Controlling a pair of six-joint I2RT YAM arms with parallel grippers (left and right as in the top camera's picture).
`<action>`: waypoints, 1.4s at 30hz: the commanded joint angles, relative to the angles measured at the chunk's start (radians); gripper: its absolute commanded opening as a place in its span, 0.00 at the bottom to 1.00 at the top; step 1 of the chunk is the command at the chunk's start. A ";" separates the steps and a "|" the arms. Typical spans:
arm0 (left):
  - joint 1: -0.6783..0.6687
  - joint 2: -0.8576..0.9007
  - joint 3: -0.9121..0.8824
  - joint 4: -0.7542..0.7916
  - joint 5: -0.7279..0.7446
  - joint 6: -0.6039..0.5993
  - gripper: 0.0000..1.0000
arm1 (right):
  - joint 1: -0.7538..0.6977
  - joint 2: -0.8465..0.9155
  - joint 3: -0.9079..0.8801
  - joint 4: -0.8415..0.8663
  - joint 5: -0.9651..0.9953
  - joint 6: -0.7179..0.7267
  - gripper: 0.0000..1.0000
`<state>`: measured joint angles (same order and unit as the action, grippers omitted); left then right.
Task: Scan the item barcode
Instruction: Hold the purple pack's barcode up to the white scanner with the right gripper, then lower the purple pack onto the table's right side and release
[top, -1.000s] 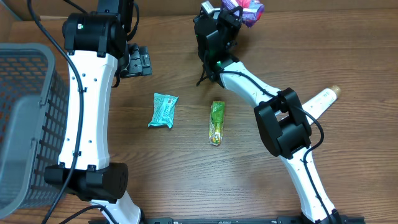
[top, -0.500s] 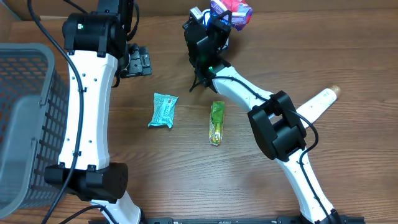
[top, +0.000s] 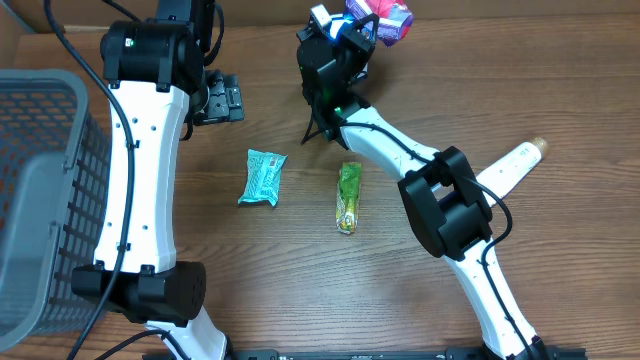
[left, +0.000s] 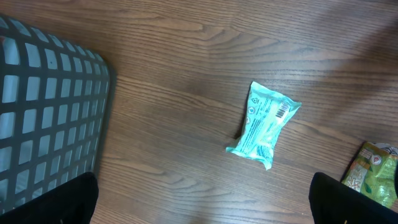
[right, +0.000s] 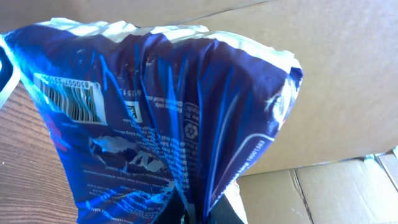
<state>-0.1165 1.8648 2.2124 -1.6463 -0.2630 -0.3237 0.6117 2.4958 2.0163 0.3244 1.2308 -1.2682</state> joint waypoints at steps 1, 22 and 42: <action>0.000 0.009 -0.003 0.001 -0.009 -0.017 1.00 | 0.029 -0.208 0.014 -0.078 0.018 0.112 0.04; 0.000 0.009 -0.003 0.001 -0.009 -0.017 0.99 | -0.338 -0.648 -0.045 -1.651 -1.177 1.902 0.04; 0.000 0.009 -0.003 0.001 -0.009 -0.017 0.99 | -0.699 -0.648 -0.698 -1.178 -1.195 2.064 0.34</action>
<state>-0.1165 1.8648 2.2116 -1.6463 -0.2661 -0.3237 -0.0528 1.8584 1.3266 -0.8448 0.0242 0.7872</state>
